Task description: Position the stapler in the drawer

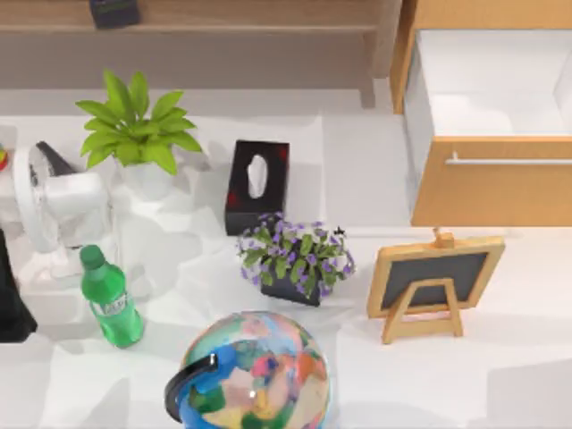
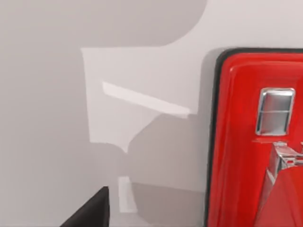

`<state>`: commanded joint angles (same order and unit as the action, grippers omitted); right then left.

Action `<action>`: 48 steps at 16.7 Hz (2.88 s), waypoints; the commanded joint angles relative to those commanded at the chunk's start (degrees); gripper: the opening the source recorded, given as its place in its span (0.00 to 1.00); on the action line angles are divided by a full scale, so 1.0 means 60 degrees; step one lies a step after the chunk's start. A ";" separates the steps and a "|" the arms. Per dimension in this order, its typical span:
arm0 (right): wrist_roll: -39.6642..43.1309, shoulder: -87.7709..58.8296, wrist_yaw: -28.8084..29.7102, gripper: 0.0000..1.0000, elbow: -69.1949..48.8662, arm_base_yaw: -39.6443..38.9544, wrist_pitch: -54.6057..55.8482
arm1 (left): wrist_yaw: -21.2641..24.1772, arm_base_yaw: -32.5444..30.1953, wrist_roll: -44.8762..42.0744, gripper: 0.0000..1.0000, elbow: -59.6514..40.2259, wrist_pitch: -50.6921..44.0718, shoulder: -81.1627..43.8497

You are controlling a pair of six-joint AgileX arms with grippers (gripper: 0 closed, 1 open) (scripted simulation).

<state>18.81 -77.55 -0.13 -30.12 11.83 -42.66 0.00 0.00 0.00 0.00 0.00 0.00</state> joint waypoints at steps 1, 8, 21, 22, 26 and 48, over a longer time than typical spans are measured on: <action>0.0000 0.0000 0.0000 1.00 0.0000 0.0000 0.0000 | 0.0000 0.0000 0.0000 1.00 0.0000 0.0000 0.0000; 0.0000 0.0000 0.0000 0.55 0.0000 0.0000 0.0000 | 0.0000 0.0000 0.0000 1.00 0.0000 0.0000 0.0000; 0.0000 0.0000 0.0000 0.00 0.0000 0.0000 0.0000 | 0.0000 0.0000 0.0000 1.00 0.0000 0.0000 0.0000; 0.0000 0.0000 0.0000 0.00 0.0000 0.0000 0.0000 | 0.0000 0.0000 0.0000 1.00 0.0000 0.0000 0.0000; -0.0003 0.0080 0.0003 0.00 -0.0101 0.0007 -0.0174 | 0.0000 0.0000 0.0000 1.00 0.0000 0.0000 0.0000; -0.2044 -0.1590 0.1415 0.00 -0.7247 -0.2232 -0.1893 | 0.0000 0.0000 0.0000 1.00 0.0000 0.0000 0.0000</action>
<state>6.55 -87.08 8.36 -73.60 -1.56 -54.01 0.00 0.00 0.00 0.00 0.00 0.00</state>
